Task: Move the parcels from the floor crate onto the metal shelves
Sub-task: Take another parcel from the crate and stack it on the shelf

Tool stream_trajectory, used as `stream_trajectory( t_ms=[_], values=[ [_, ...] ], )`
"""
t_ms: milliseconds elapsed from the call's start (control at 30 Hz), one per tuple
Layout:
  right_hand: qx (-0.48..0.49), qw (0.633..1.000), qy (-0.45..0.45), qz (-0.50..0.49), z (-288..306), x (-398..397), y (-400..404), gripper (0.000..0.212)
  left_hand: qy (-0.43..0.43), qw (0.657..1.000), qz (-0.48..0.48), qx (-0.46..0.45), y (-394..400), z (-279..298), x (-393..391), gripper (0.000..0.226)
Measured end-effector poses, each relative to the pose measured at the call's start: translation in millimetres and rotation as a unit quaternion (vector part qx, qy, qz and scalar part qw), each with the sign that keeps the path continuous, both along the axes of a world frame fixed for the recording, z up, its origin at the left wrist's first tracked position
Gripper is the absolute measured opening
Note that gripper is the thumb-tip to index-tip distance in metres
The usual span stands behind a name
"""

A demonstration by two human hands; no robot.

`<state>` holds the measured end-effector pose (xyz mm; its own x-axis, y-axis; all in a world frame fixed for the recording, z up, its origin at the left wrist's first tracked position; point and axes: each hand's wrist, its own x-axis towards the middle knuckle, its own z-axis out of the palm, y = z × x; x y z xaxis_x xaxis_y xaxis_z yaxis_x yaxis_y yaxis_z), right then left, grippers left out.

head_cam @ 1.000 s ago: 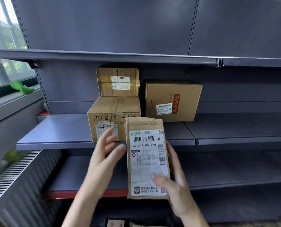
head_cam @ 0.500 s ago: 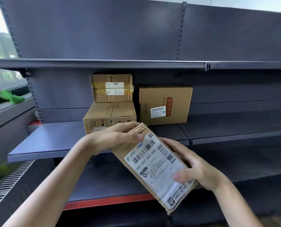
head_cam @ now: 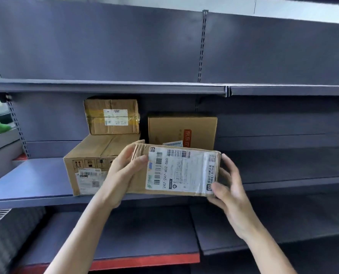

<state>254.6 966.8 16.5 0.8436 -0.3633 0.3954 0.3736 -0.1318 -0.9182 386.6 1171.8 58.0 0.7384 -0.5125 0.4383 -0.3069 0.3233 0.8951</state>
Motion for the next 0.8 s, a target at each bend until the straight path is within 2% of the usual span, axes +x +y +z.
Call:
stream_trajectory(
  t_ms=[100,267,433,633,800],
  values=[
    [0.011,0.998,-0.024,0.057,2,9,-15,0.083,-0.008,0.999,0.031,-0.025,-31,-9,-9,0.056],
    [0.072,0.995,-0.069,0.027,1,27,-49,0.065,-0.022,0.997,0.055,-0.039,-63,-21,-16,0.077],
    [0.058,0.995,-0.074,0.012,1,58,-63,0.064,-0.015,0.995,0.089,-0.049,-81,-25,-1,0.053],
    [0.021,0.996,-0.085,0.007,5,113,-78,0.067,-0.028,0.989,0.137,-0.048,-101,-21,45,0.049],
    [-0.021,0.991,-0.132,-0.027,26,194,-105,0.062,-0.067,0.985,0.150,-0.057,-131,1,121,0.040]
  ],
)
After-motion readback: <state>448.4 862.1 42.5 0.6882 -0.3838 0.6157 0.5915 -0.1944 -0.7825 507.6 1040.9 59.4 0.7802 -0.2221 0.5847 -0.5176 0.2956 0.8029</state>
